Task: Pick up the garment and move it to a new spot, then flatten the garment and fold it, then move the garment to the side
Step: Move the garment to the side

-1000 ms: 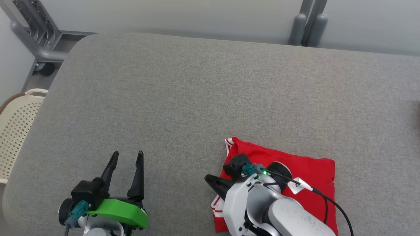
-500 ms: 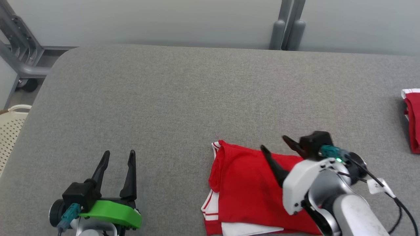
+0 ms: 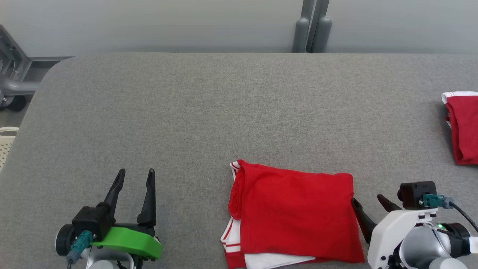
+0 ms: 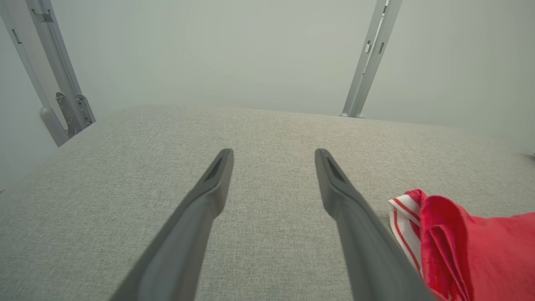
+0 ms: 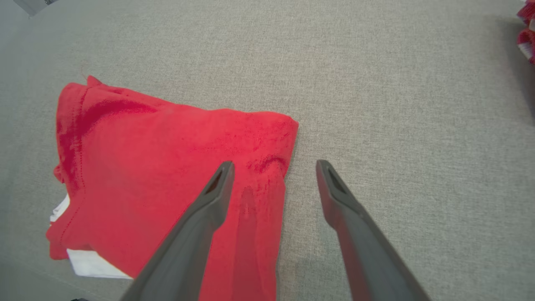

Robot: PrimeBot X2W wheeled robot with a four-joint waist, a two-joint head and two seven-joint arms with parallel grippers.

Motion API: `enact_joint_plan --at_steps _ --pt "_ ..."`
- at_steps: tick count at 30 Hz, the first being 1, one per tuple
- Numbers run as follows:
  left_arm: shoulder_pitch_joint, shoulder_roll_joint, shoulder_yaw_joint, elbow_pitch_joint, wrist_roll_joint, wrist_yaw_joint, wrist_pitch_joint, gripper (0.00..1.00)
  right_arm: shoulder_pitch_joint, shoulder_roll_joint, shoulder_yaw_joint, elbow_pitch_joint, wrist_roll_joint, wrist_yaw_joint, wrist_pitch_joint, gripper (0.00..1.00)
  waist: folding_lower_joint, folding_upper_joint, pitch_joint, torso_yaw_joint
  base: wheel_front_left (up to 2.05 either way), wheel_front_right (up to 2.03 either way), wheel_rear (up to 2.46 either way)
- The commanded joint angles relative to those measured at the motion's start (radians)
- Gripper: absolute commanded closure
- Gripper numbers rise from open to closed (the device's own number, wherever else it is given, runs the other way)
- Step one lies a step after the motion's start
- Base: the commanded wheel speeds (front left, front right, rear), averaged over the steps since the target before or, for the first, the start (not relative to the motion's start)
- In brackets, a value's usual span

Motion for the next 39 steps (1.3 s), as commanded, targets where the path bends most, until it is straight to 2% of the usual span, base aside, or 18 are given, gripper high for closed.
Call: enact_joint_plan --at_steps 1,10,24,25,27,39 --pt "-0.005 0.002 0.001 0.0 0.004 -0.002 -0.003 0.0 0.016 0.0 -0.004 0.007 0.009 0.0 0.003 0.0 0.0 0.0 0.003 -0.003 0.0 0.0 0.0" --pt "-0.025 0.012 -0.012 0.002 -0.003 -0.002 -0.003 0.0 -0.017 0.0 -0.031 0.103 0.065 0.0 -0.027 0.0 0.0 0.0 0.037 -0.003 0.0 0.0 0.0" --pt "-0.049 0.014 -0.024 0.006 -0.007 -0.002 -0.003 0.0 -0.092 0.001 0.031 0.308 0.116 0.0 -0.032 0.0 0.0 0.0 0.082 0.014 0.0 0.0 0.0" --pt "-0.051 0.014 -0.027 0.007 -0.007 -0.002 -0.003 0.0 -0.097 0.001 0.038 0.322 0.115 0.0 -0.027 0.07 0.0 0.0 0.084 0.016 0.0 0.0 0.0" --pt "-0.055 0.013 -0.03 0.008 -0.009 -0.002 -0.003 0.0 -0.108 0.003 0.056 0.349 0.109 0.0 -0.018 1.0 0.0 0.0 0.087 0.021 0.0 0.0 0.0" --pt "-0.039 0.004 -0.019 0.009 -0.011 -0.002 -0.003 0.0 -0.149 -0.003 0.015 0.341 0.062 -0.001 -0.054 1.0 0.0 0.0 0.069 0.019 0.0 0.0 0.0"
